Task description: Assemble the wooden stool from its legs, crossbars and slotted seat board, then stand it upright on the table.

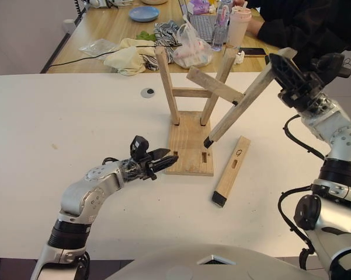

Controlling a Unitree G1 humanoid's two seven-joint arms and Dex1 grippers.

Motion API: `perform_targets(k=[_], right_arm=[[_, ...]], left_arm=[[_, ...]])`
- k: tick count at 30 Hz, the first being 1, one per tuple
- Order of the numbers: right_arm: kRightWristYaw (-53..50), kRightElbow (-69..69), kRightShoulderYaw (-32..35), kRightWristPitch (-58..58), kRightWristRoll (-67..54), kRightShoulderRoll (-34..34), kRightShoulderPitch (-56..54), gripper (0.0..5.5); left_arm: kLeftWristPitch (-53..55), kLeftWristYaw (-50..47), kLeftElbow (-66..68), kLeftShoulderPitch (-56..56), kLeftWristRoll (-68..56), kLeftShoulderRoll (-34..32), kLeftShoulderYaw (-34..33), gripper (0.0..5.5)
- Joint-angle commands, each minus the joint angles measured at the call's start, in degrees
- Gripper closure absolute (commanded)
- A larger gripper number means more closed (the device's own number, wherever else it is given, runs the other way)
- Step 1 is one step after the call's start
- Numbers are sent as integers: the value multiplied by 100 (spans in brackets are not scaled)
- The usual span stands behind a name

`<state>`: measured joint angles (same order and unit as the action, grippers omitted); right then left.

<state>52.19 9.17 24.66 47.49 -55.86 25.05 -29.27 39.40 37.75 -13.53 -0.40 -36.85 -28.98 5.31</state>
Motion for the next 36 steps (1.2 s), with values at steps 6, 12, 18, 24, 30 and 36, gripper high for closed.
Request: perform_targets(k=[6,12,18,24,30,36], right_arm=[[134,-280,-613,-1055,607,-568,723,341],[191,-390,-714,-1355,684,-527,916,341],[206,-669,-736,-1168,595,-260,708,341],[386,-486,-828,-1088,705,-38,646,341],[702,-494,-1207,-1459,1174,88,851,341],[959,-642,-1553,-1746,1474,351,940,341]], left_arm=[[157,60,364,5,556,-258,57,380],[238,109,277,-107,700,-221,76,380],[99,-6,254,-105,806,121,185,380],[82,-104,173,-95,784,347,74,380],[358,-147,-230,-212,481,488,-73,380],[804,-357,-572,-230,163,578,-52,380]])
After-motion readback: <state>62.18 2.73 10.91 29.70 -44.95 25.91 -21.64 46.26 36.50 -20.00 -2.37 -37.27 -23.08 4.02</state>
